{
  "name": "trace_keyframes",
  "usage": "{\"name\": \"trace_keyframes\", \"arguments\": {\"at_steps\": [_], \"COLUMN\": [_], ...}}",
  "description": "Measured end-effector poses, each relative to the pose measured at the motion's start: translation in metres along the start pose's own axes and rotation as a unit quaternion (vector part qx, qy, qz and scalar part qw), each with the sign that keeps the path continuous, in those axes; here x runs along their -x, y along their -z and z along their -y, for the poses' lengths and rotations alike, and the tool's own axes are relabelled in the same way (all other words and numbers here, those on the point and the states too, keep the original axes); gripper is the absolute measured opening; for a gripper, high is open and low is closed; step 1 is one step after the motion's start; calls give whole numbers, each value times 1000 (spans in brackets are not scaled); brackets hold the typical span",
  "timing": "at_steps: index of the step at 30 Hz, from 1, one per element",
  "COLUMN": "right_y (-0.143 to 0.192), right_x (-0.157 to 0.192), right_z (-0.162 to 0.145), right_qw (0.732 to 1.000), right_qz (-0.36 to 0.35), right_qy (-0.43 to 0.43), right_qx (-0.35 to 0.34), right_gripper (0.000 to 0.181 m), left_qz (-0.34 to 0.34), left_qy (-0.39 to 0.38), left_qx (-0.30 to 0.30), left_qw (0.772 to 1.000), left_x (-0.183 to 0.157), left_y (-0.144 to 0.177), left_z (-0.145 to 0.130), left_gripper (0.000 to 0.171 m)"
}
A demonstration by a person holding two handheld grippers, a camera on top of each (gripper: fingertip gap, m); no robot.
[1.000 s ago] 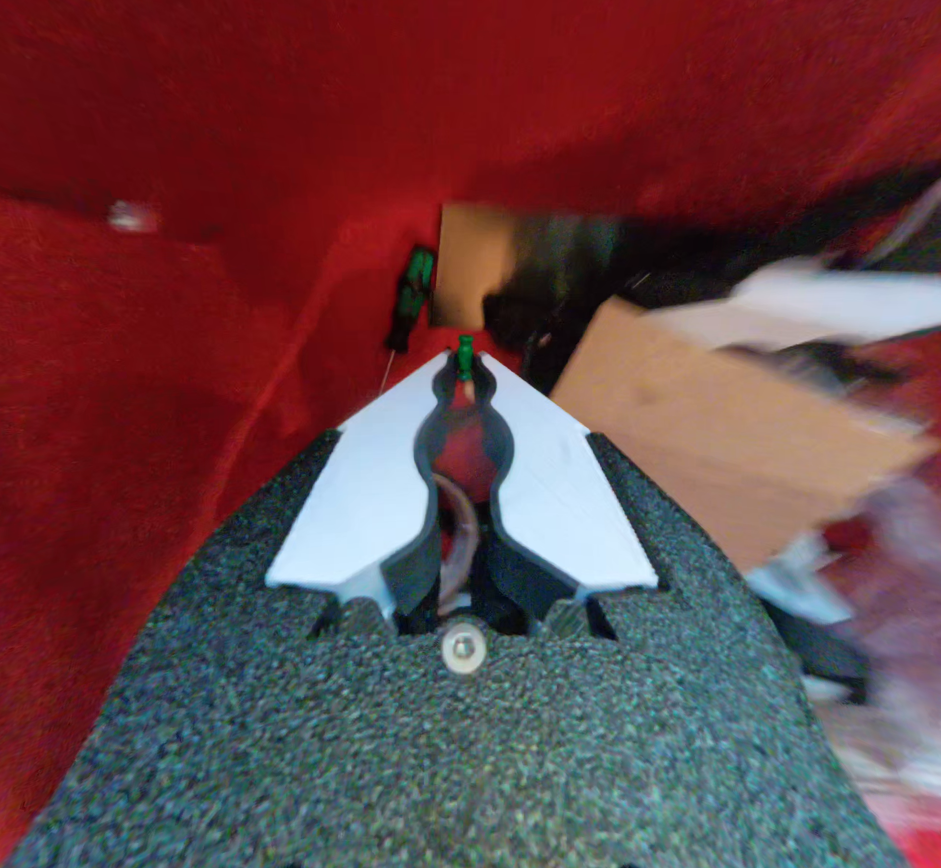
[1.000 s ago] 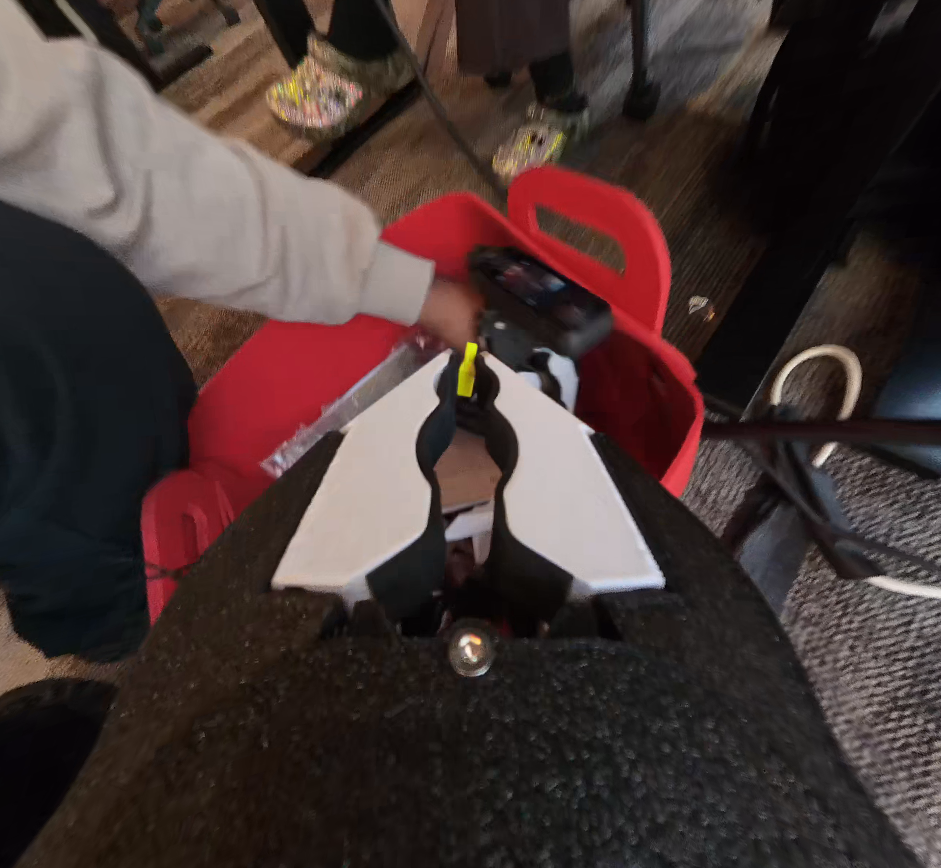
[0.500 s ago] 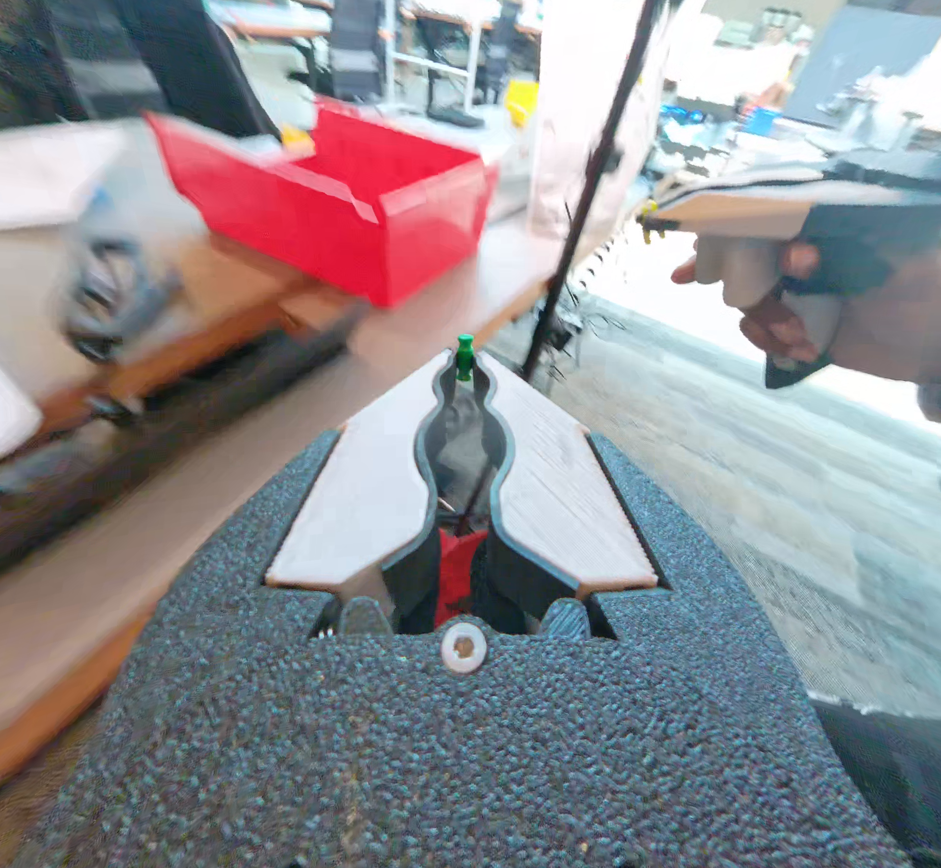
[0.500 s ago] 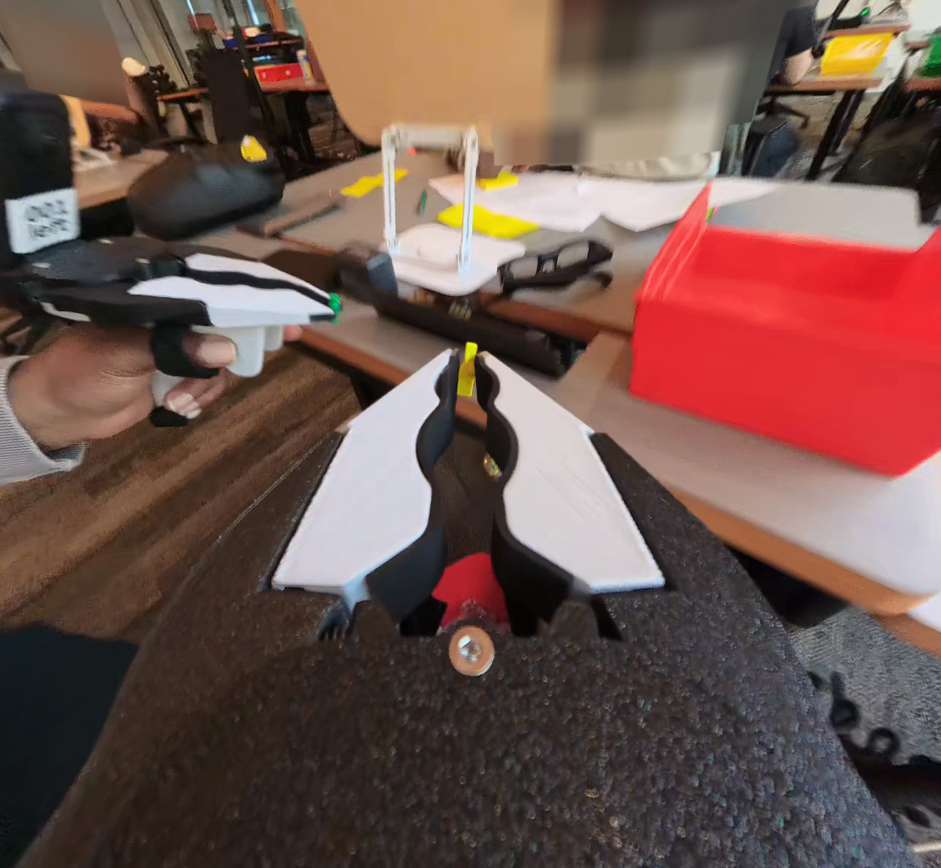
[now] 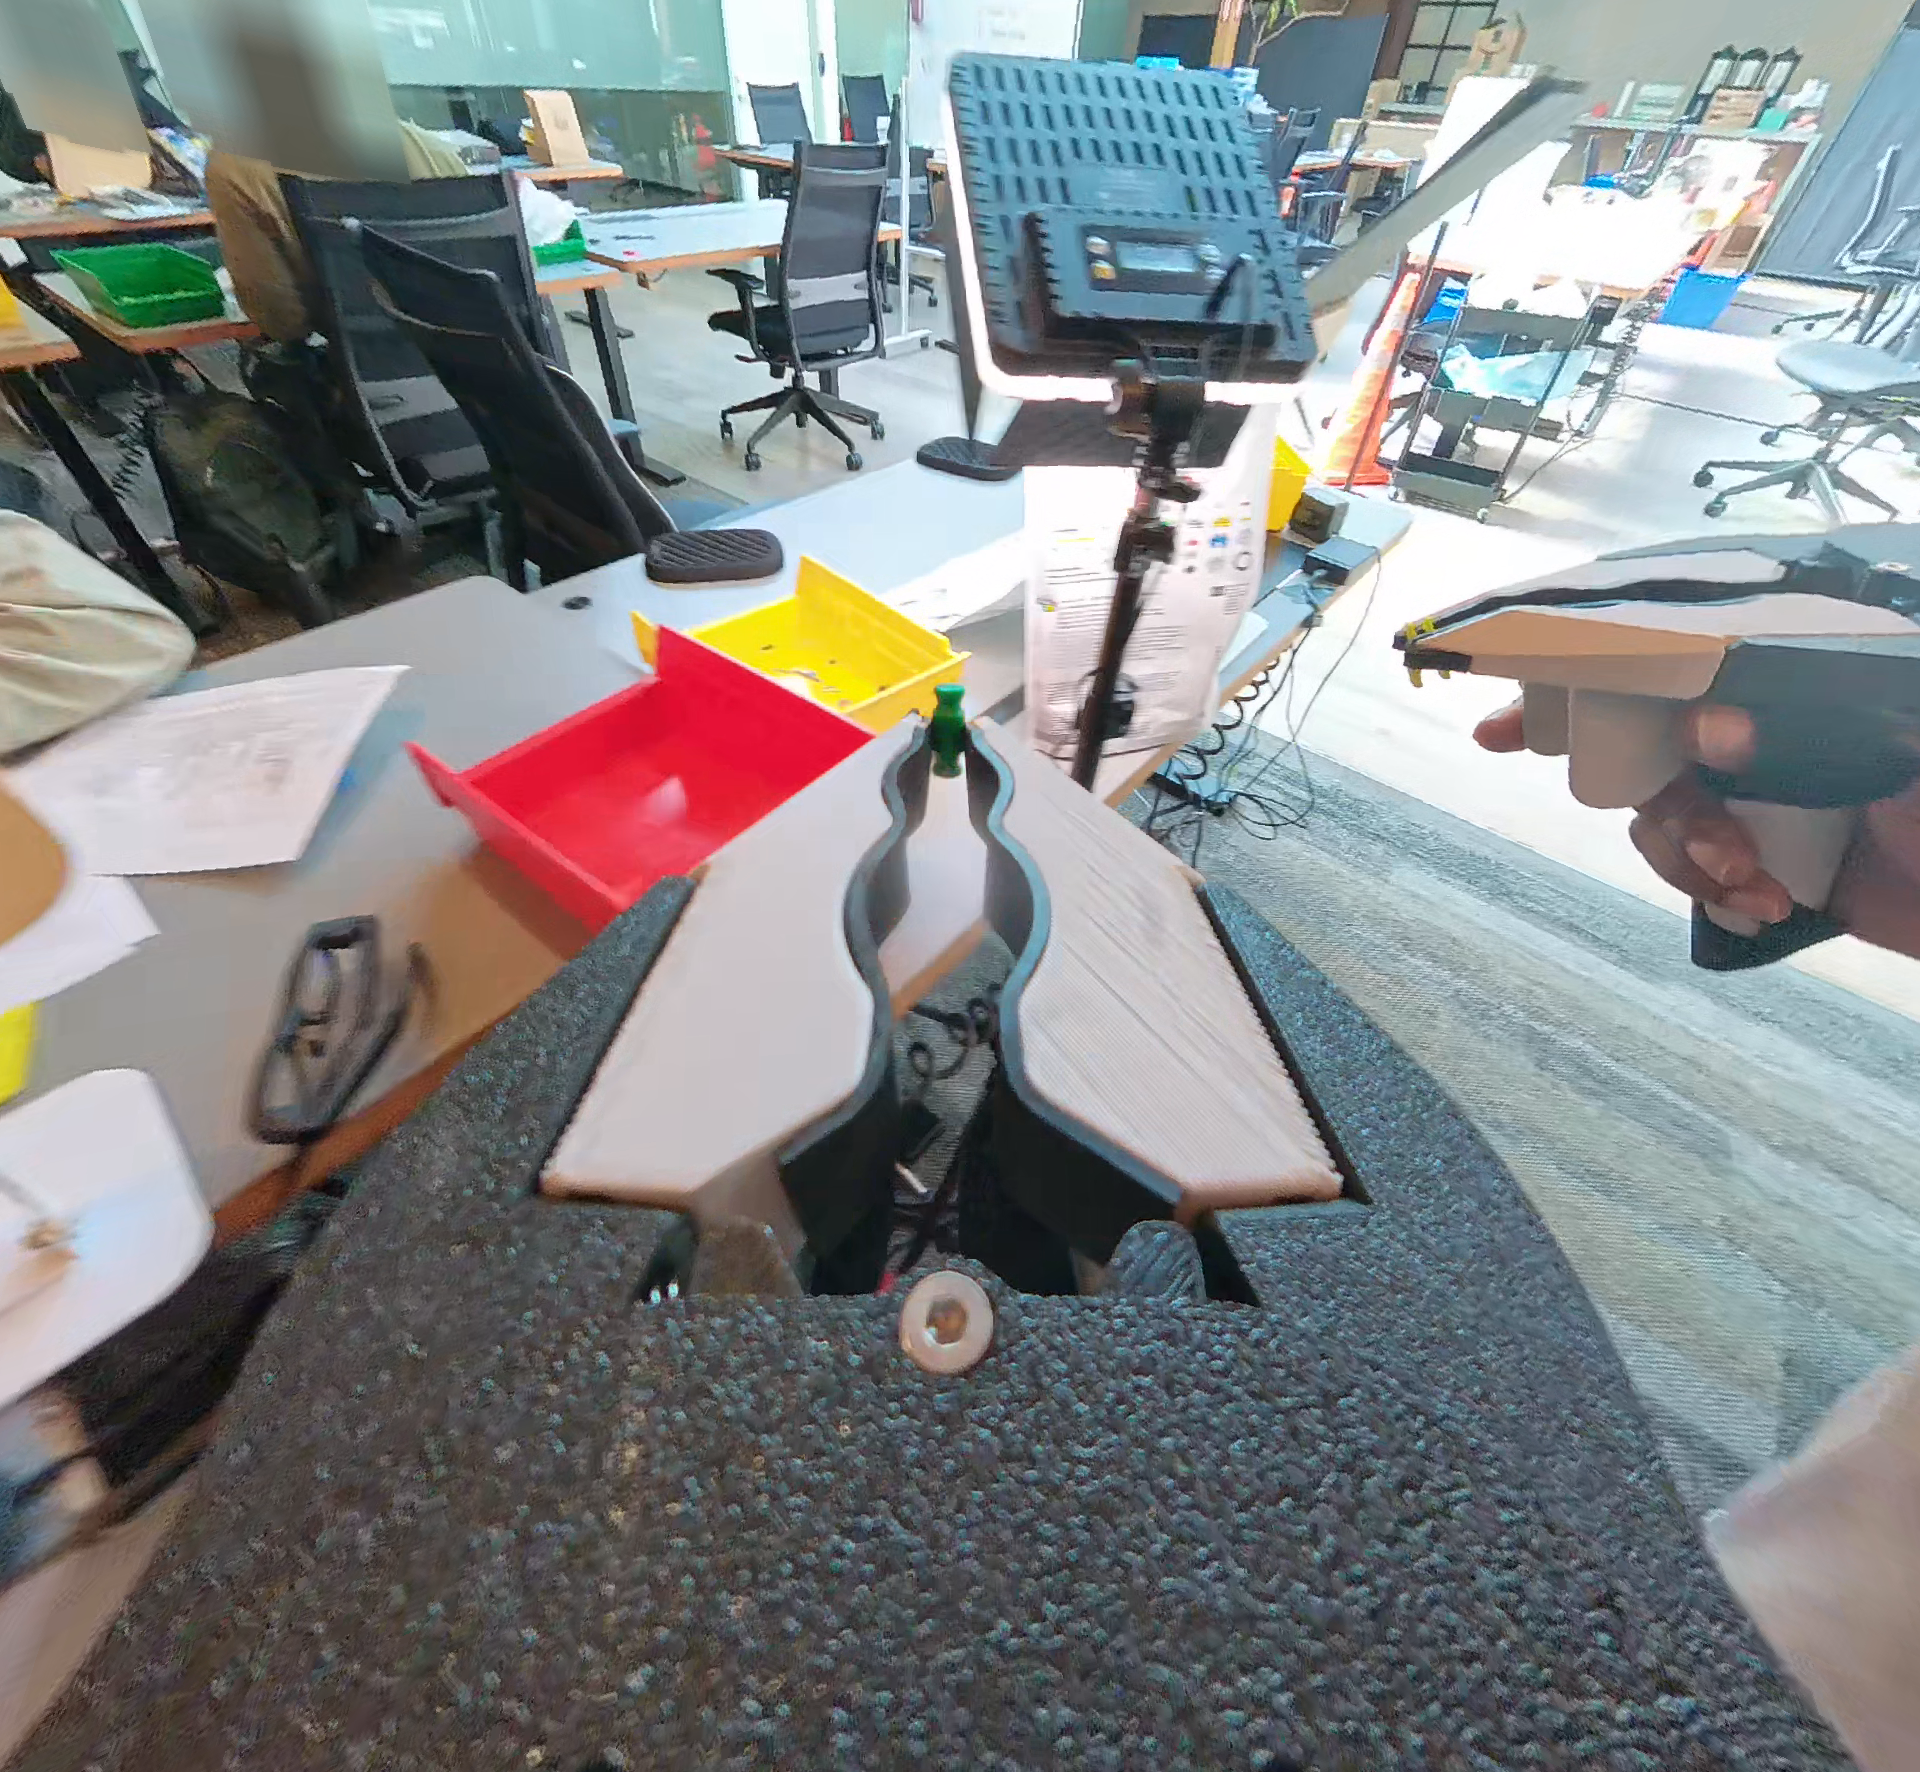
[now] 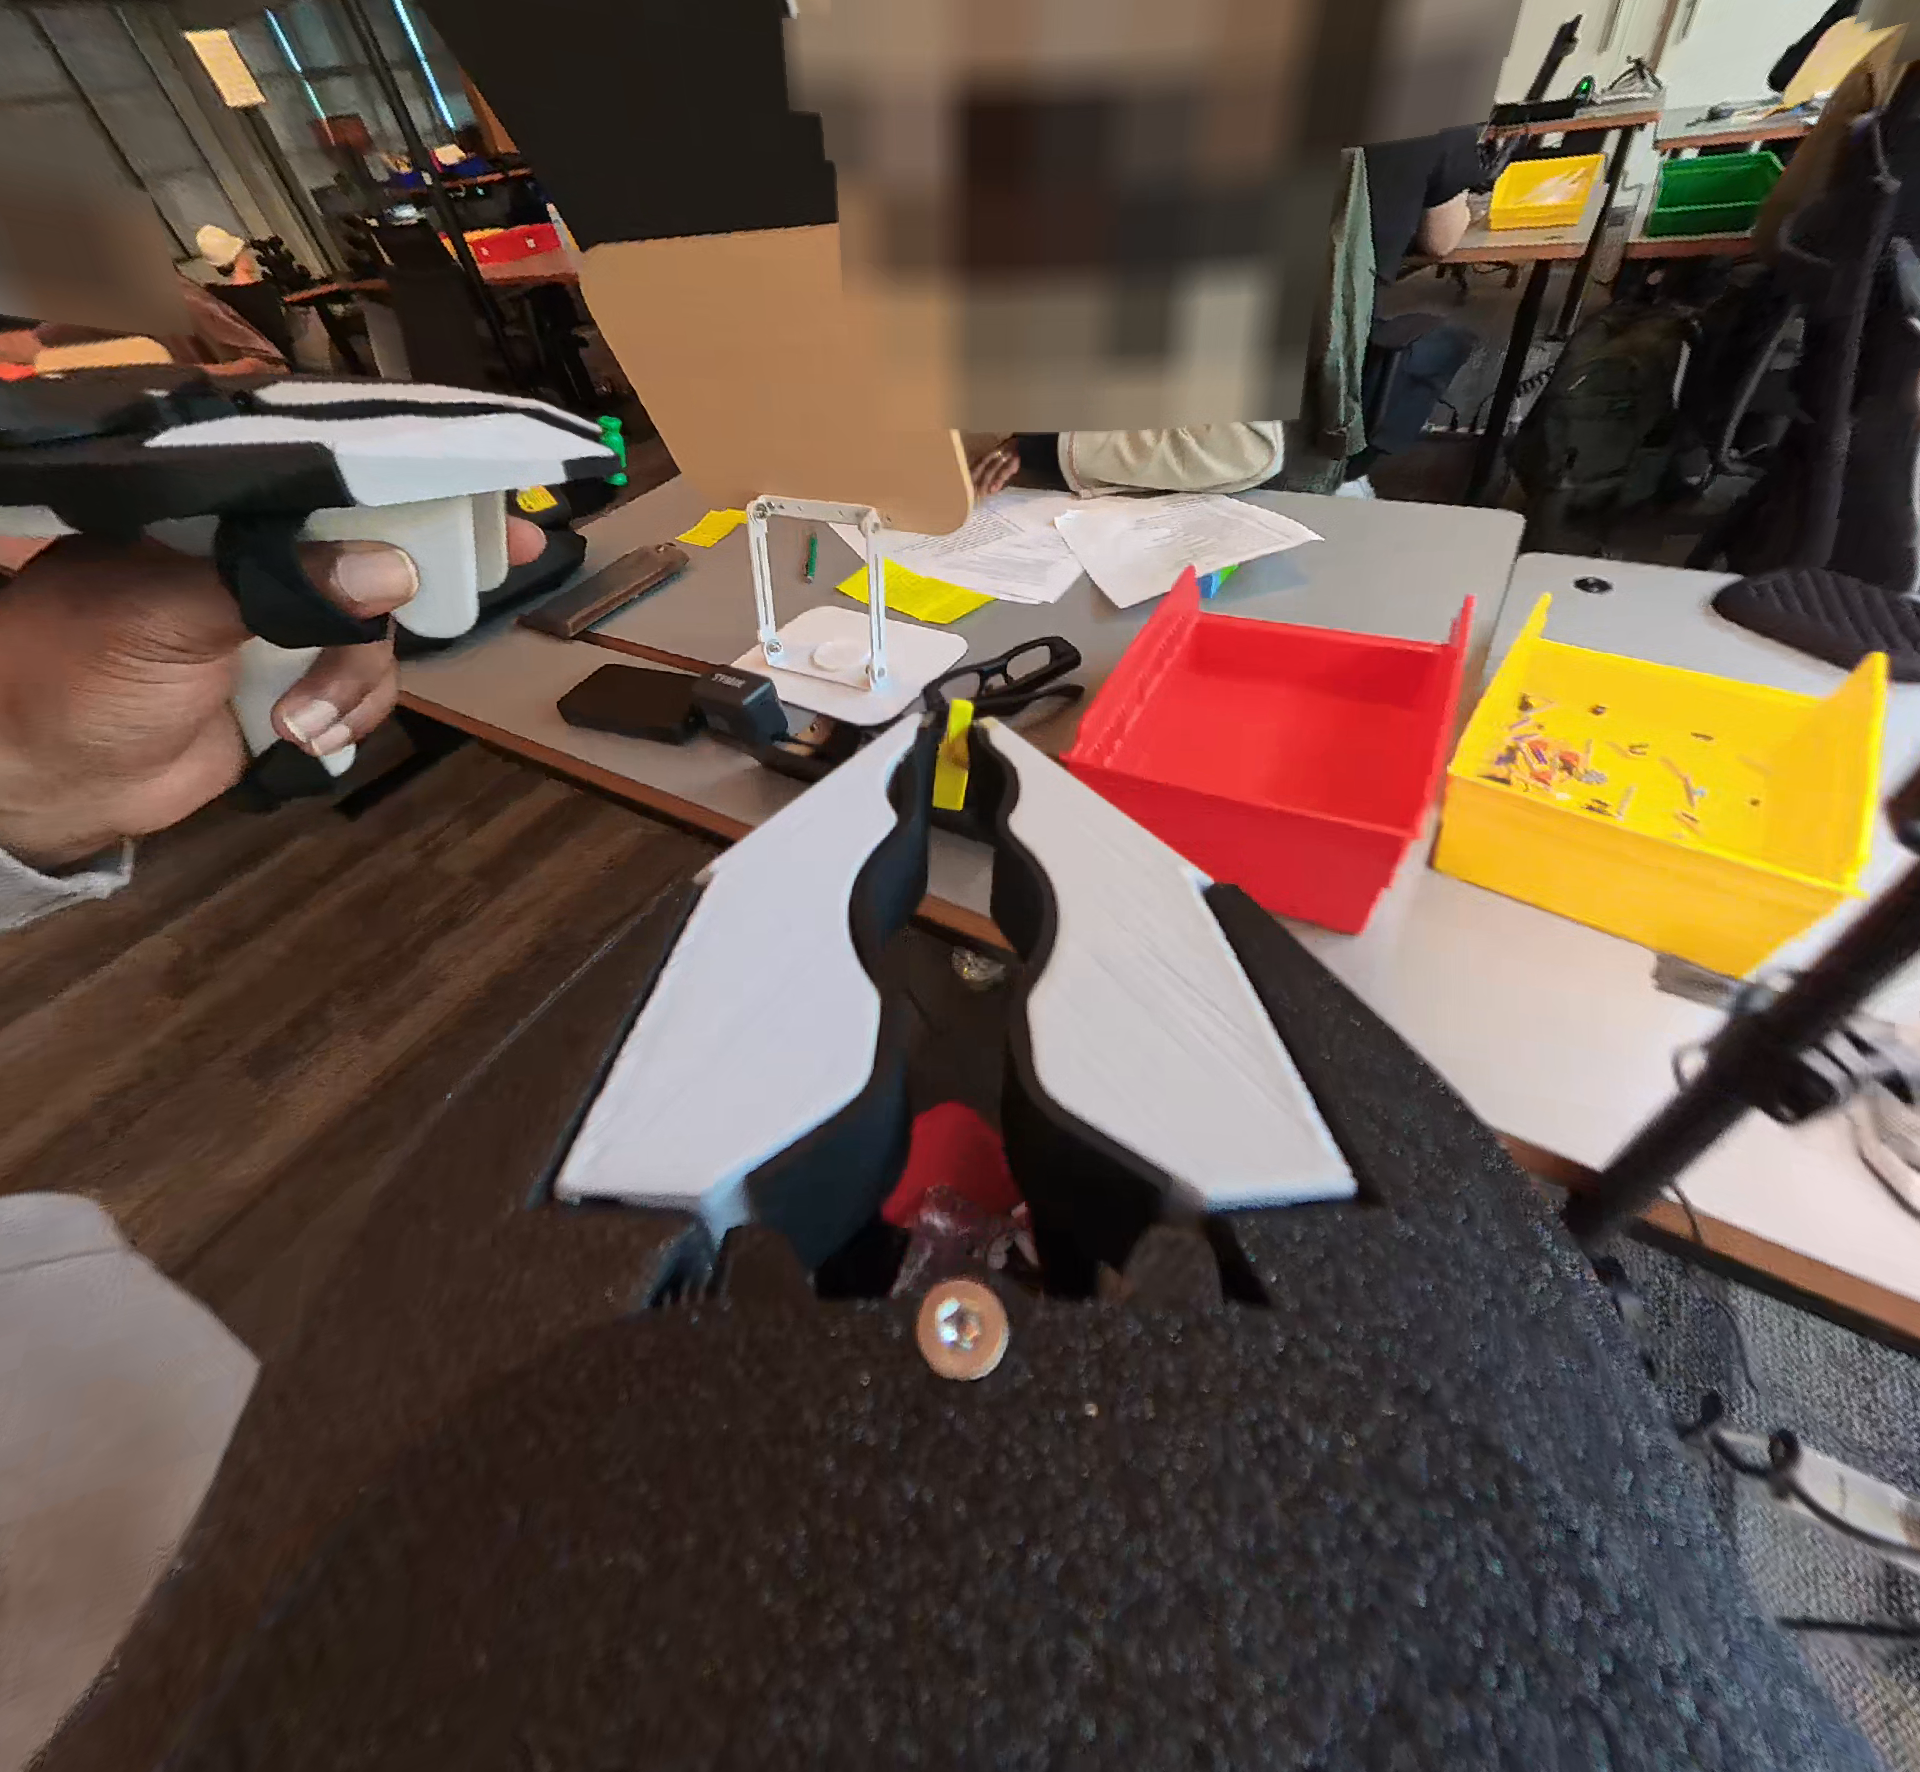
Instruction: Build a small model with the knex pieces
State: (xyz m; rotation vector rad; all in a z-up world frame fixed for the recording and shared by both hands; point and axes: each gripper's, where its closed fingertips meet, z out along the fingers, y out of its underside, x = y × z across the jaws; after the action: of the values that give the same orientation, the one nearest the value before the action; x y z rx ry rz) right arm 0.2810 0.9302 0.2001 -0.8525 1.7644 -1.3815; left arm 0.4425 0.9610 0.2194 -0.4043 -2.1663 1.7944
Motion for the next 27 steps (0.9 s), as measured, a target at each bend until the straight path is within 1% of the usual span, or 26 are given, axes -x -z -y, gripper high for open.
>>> {"name": "trace_keyframes", "arguments": {"at_steps": [3,5,6,8,11,14,16,18,20,21,24,25,27], "right_y": [84,147,179,243,330,401,437,466,492,507,562,581,618], "right_x": [-35,-67,-84,-125,-193,-264,-308,-351,-396,-422,-518,-555,-631], "right_z": [-12,-22,-24,-24,-22,-26,-31,-43,-59,-67,-85,-86,-75], "right_qw": [1000,1000,999,999,997,991,985,977,968,964,949,943,932], "right_qz": [13,13,11,-6,-54,-124,-170,-204,-235,-252,-303,-317,-342], "right_qy": [2,14,19,31,42,27,-9,-59,-89,-89,-60,-53,-57], "right_qx": [0,22,29,42,45,40,23,3,2,12,68,83,106], "right_gripper": [4,4,4,4,4,4,5,5,5,5,5,5,5], "left_qz": [7,9,-3,-60,-167,-264,-303,-332,-360,-374,-422,-432,-445], "left_qy": [2,18,31,39,20,47,39,30,42,47,48,44,23], "left_qx": [17,25,20,14,26,40,51,62,75,78,77,74,67], "left_qw": [1000,1000,999,997,985,963,951,941,929,923,902,898,893], "left_x": [-83,-151,-186,-266,-378,-469,-516,-555,-591,-610,-667,-685,-720], "left_y": [-35,-70,-88,-131,-201,-267,-314,-365,-422,-453,-557,-595,-677], "left_z": [-6,-3,3,15,21,24,18,6,-7,-13,-24,-25,-20], "left_gripper": [6,6,6,6,6,6,6,6,6,6,6,6,6]}}
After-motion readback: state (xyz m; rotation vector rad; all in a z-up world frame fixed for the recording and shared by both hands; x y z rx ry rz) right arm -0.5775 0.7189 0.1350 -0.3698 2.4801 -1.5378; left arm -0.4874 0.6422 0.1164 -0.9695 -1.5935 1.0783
